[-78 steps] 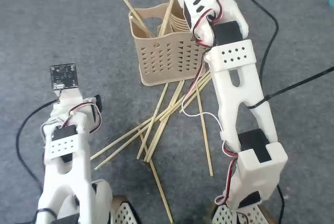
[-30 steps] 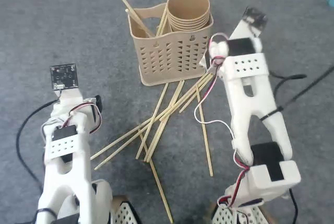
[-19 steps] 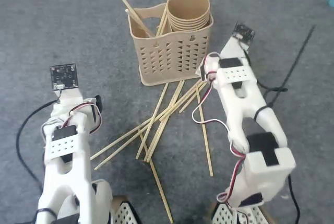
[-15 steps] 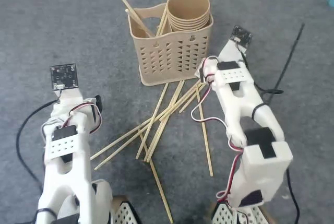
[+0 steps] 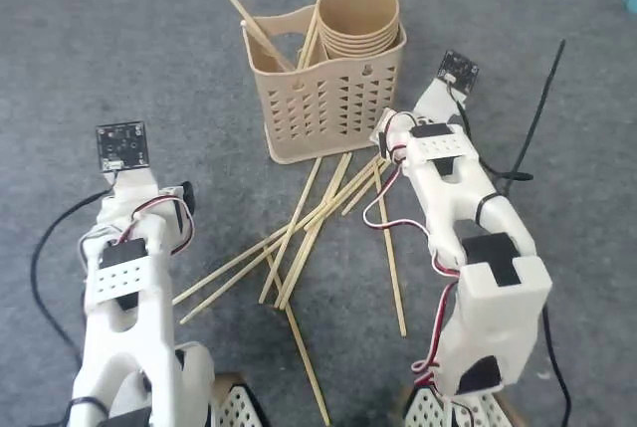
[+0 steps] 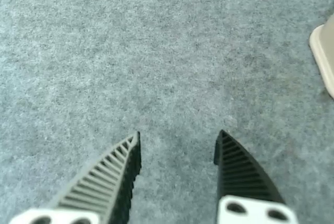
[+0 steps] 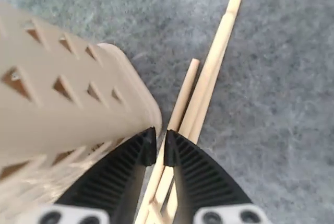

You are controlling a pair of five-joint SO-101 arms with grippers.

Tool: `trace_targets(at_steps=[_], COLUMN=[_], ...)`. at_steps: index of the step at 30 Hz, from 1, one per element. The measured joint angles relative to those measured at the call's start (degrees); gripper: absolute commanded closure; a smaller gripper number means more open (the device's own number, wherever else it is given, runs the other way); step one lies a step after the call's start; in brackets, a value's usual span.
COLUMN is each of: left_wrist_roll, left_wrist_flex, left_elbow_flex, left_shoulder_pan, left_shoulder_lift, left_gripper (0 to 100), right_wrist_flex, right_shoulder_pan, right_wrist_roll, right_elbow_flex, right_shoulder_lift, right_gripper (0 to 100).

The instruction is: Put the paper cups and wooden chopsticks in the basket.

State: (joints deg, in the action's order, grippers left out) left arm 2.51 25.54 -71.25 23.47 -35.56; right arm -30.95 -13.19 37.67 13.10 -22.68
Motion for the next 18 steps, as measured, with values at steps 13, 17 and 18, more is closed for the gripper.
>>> trace_targets(at_steps=[13, 17, 18], left_wrist_roll=[0.0, 0.0, 0.0], left_wrist_flex=[0.0, 0.0, 0.0], left_elbow_flex=[0.0, 0.0, 0.0], left_shoulder_pan=[0.0, 0.0, 0.0], left_shoulder_lift=[0.0, 0.0, 0.0], left_gripper=[78, 78, 78], right_wrist_flex=[1.2, -6.3, -8.4], right_shoulder_pan=[3.4, 5.5, 6.2], right_wrist_roll=[-0.1, -0.5, -1.5], right_elbow_flex=[-0.4, -1.3, -1.4], right_shoulder_lift=[-3.0, -1.8, -1.5], right_gripper=[99.1, 99.1, 99.1])
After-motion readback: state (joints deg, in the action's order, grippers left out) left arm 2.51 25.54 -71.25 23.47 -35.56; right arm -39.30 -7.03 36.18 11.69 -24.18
